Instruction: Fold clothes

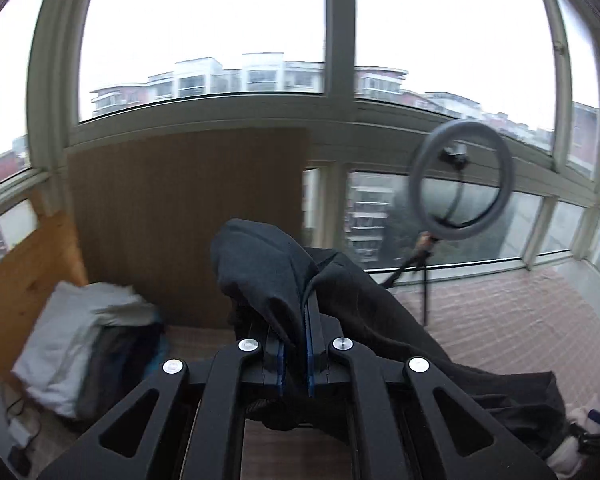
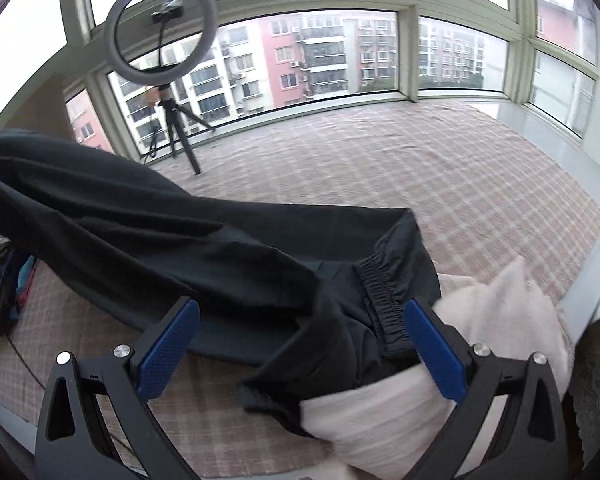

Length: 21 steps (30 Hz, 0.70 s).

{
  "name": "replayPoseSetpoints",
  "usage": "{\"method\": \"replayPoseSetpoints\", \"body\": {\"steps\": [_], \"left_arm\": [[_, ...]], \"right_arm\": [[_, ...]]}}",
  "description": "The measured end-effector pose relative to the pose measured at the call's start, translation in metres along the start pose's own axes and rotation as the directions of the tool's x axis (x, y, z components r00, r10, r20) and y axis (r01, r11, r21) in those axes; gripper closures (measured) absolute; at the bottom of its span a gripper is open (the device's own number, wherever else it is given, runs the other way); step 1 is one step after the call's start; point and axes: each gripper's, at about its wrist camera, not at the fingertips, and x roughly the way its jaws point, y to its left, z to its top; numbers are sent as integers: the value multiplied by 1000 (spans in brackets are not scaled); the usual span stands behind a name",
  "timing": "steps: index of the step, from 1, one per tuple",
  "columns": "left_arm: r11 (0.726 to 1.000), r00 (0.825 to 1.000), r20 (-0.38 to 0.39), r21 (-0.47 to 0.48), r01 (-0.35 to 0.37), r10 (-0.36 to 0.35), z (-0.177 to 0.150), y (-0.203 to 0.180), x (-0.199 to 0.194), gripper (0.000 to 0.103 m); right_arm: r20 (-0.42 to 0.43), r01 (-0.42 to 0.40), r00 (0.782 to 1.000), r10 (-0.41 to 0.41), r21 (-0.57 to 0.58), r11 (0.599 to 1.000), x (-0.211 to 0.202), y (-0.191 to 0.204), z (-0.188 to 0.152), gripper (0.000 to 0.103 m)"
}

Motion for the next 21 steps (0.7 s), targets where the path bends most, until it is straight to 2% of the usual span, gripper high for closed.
{"method": "replayPoseSetpoints", "body": {"steps": [1,2,3,4,6,9,12,14,17,19,21], "left_arm": [[999,997,-56,13,-51,52,-13,24,1,89],[994,987,-124,33,-100,103,-28,45,4,84],[989,968,-202,53,-139,147,-44,63,7,75],[985,953,-247,54,-164,173,-60,80,5,75],[981,940,-282,28,-194,194,-87,114,-5,75],[972,931,-296,-29,-233,214,-108,152,-17,61],[965,919,-329,-74,-253,216,-124,175,-21,59],[962,909,-361,-93,-258,209,-136,188,-17,59],[968,899,-409,-115,-223,158,-155,199,-6,59],[969,885,-442,-114,-219,148,-170,202,4,59],[971,875,-464,-115,-211,135,-181,204,14,59]], "right_arm": [[-13,-22,1000,21,-16,1000,8,12,2,0],[-28,-45,999,45,-33,998,15,26,2,0],[-47,-69,997,66,-53,996,23,41,1,0],[-66,-92,994,87,-77,993,30,57,0,0],[-102,-131,988,117,-145,981,43,94,-8,0],[-165,-162,979,122,-261,952,62,147,-27,0],[-211,-227,964,160,-345,911,69,192,-51,0],[-240,-276,952,190,-405,872,70,221,-72,0],[-297,-361,926,234,-510,781,63,264,-106,0],[-302,-369,926,227,-595,714,58,288,-131,0],[-295,-348,935,195,-666,660,58,308,-152,0]]}}
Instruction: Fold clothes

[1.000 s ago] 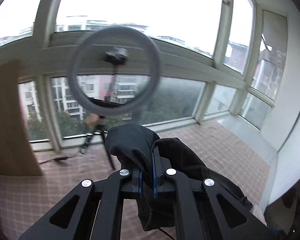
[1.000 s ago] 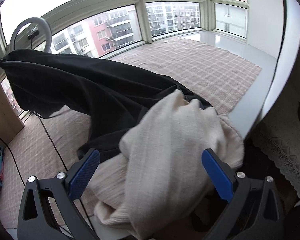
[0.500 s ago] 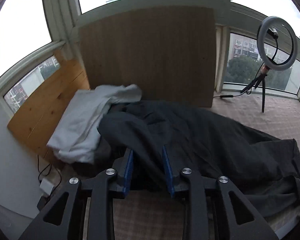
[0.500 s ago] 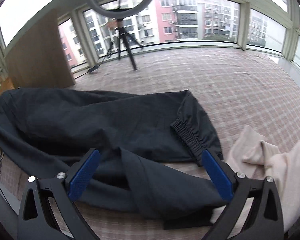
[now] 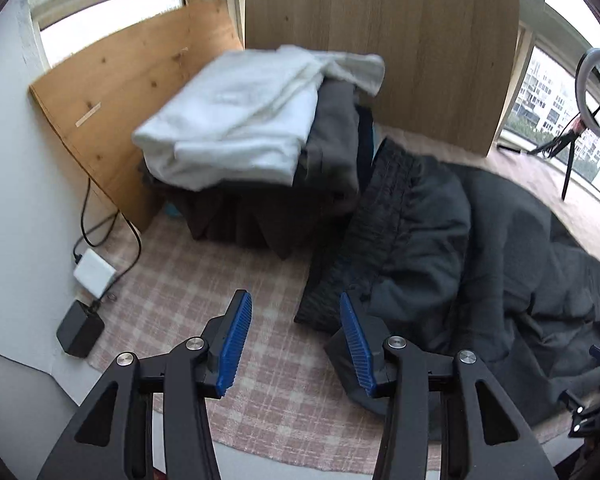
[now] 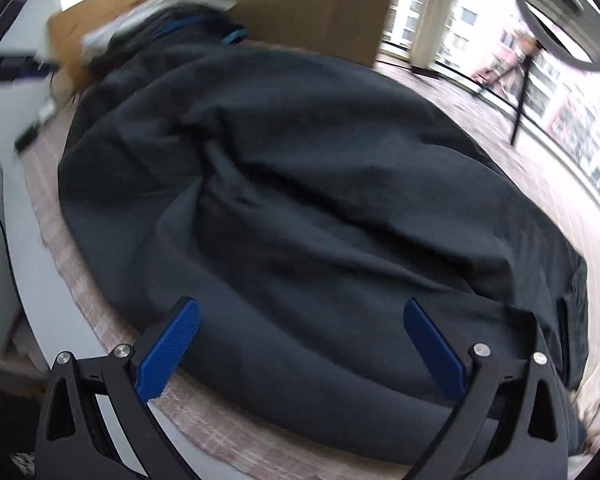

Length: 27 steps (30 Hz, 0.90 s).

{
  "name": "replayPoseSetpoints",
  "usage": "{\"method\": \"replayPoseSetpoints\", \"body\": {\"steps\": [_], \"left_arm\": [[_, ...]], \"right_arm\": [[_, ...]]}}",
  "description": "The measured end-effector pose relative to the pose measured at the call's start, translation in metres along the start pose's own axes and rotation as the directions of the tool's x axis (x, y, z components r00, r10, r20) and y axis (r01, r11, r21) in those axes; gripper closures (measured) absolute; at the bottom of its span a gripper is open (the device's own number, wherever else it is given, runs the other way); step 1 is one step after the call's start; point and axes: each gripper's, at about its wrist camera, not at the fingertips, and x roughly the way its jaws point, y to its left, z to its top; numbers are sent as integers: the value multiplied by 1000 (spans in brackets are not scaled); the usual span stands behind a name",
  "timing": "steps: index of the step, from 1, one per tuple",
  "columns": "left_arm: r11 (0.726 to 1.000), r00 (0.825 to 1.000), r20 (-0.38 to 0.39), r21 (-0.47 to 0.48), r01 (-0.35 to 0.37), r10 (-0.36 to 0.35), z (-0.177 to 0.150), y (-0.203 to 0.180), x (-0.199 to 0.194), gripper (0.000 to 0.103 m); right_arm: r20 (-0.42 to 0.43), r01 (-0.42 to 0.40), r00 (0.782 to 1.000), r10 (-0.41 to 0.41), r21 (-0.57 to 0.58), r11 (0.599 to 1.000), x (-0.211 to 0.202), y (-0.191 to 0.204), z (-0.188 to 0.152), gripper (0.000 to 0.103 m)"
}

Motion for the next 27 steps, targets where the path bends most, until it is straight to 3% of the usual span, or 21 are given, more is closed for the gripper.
{"method": "replayPoseSetpoints", "body": {"steps": [4,5,6,7,8,9,14,18,20,22,23,24,26,27], "left_arm": [[999,999,-20,10,37,-37,-7,-2,15,59],[999,999,-21,15,41,-41,-7,-1,17,59],[999,999,-23,20,46,-46,-7,-1,20,58],[999,999,-23,24,49,-48,-7,-1,22,57],[999,999,-23,24,49,-48,-8,0,25,56],[999,999,-24,22,49,-49,-8,1,28,54],[997,996,-63,26,67,-66,-14,7,47,52],[994,990,-103,39,104,-100,-22,2,64,52],[992,987,-108,43,121,-116,-24,0,70,52],[993,989,-103,44,110,-105,-23,1,76,46],[993,988,-106,33,114,-110,-22,4,80,44],[993,987,-110,21,118,-115,-20,6,85,41],[991,985,-124,39,129,-124,-18,4,96,41],[989,983,-132,56,136,-127,-17,1,102,40]], "right_arm": [[-51,44,998,-48,-64,997,19,24,-2,1],[-59,45,997,-49,-59,997,21,25,-2,8],[-64,21,998,-23,-37,999,22,22,-2,29],[-68,-4,998,3,-14,1000,22,20,-1,42],[-76,-25,997,25,12,1000,22,17,-1,84],[-83,-26,996,29,42,999,21,10,-1,101],[-18,72,997,-69,232,970,-13,-50,-7,103],[-11,216,972,-236,442,871,-56,-125,-30,102],[-33,237,967,-252,475,847,-68,-149,-39,101],[-52,213,976,-212,444,871,-69,-158,-41,98],[-68,226,974,-217,406,886,-70,-151,-43,83],[-81,241,970,-227,365,899,-70,-142,-46,56],[-67,260,966,-251,275,926,-66,-113,-50,38],[-57,253,967,-247,238,938,-66,-100,-53,38]]}}
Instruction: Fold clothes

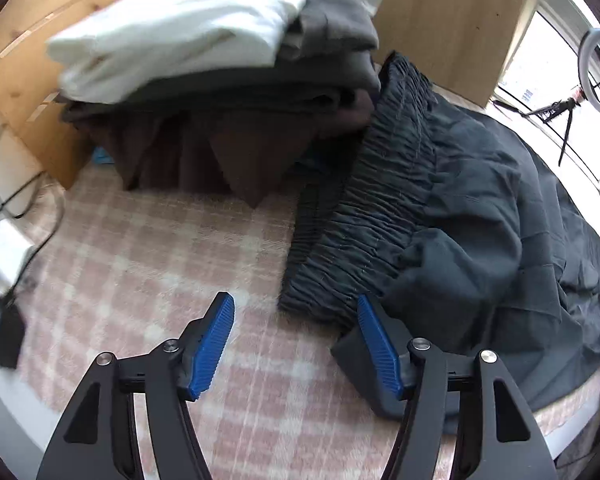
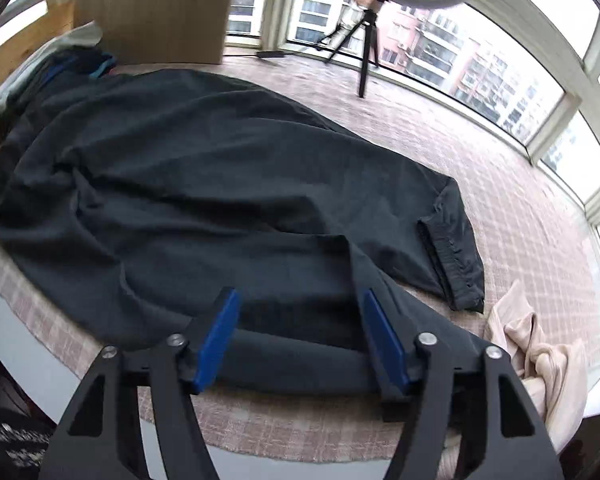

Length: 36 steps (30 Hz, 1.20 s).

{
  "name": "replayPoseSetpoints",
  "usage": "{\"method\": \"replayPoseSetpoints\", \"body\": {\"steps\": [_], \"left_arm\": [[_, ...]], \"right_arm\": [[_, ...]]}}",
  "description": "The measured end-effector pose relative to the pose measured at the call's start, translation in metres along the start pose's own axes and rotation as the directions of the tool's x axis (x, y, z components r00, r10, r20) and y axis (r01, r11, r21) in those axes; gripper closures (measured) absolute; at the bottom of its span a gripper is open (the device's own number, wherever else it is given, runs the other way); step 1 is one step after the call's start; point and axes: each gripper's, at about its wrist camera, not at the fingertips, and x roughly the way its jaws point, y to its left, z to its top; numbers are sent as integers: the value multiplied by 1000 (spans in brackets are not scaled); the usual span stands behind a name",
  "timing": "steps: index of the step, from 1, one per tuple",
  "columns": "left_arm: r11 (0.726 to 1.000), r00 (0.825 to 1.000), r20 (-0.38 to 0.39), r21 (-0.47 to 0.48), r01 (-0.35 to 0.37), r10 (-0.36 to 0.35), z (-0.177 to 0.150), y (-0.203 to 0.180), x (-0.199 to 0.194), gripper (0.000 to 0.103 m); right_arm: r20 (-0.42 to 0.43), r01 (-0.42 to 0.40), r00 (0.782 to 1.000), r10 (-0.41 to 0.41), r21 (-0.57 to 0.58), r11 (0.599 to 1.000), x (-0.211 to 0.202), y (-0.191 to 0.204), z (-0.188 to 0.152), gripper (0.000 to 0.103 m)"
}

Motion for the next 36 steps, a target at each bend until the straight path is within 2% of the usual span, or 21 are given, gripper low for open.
{"method": "replayPoseSetpoints", "body": {"steps": [3,5,6,7,9,10,14,18,20,21,22,23,24,25,29,31,33,34,36], "left_arm": [[999,1000,-25,49,4,-2,7,-9,16,40],[997,998,-30,54,51,-49,9,-14,20,57],[996,998,-26,64,61,-60,10,-18,20,59],[996,998,-11,76,56,-56,10,-20,17,70],[995,998,13,78,68,-69,11,-21,6,78],[994,996,26,69,81,-83,12,-18,-1,86],[985,982,88,-16,171,-169,18,6,-39,95],[989,981,128,-4,148,-146,22,12,-67,98],[990,979,147,-5,142,-140,25,11,-78,99],[988,975,161,-18,155,-150,26,10,-83,99],[985,971,179,-32,168,-160,27,11,-89,99],[983,965,201,-45,179,-167,26,13,-96,99],[982,960,223,-49,183,-168,27,14,-104,100],[982,954,250,-49,181,-164,30,11,-113,100],[977,914,359,-25,213,-190,55,-8,-155,101],[974,879,428,5,228,-208,74,-15,-185,101],[966,837,494,24,256,-234,93,-24,-217,102],[962,812,529,36,270,-247,103,-27,-236,103],[955,752,604,51,293,-263,116,-33,-275,103]], "right_arm": [[-3,-54,999,53,-47,997,-1,19,-9,38],[-3,-106,994,106,-44,993,0,22,-12,38],[4,-126,992,127,-40,991,-1,21,-14,38],[10,-147,989,147,-35,989,-1,20,-16,38],[20,-187,982,187,-26,982,-1,17,-20,38],[15,-202,979,203,-25,979,0,17,-22,38],[-9,-248,969,248,-84,965,8,31,-29,38],[-51,-201,979,195,-239,950,27,57,-28,37],[-78,-206,978,192,-280,937,35,64,-26,38],[-70,-216,976,204,-276,937,33,63,-24,44],[-71,-223,975,212,-266,938,33,61,-21,60],[-90,-227,973,211,-244,943,34,57,-18,102],[-94,-229,972,214,-215,949,34,51,-15,102],[-63,-231,973,223,-170,958,28,41,-10,102],[123,-185,975,184,1,983,-14,-6,22,103],[230,-166,962,147,66,984,-46,-32,43,103],[345,-115,936,72,106,988,-86,-55,69,103],[401,-94,916,34,131,987,-106,-67,81,103],[511,-74,859,-35,190,979,-153,-92,103,103]]}}
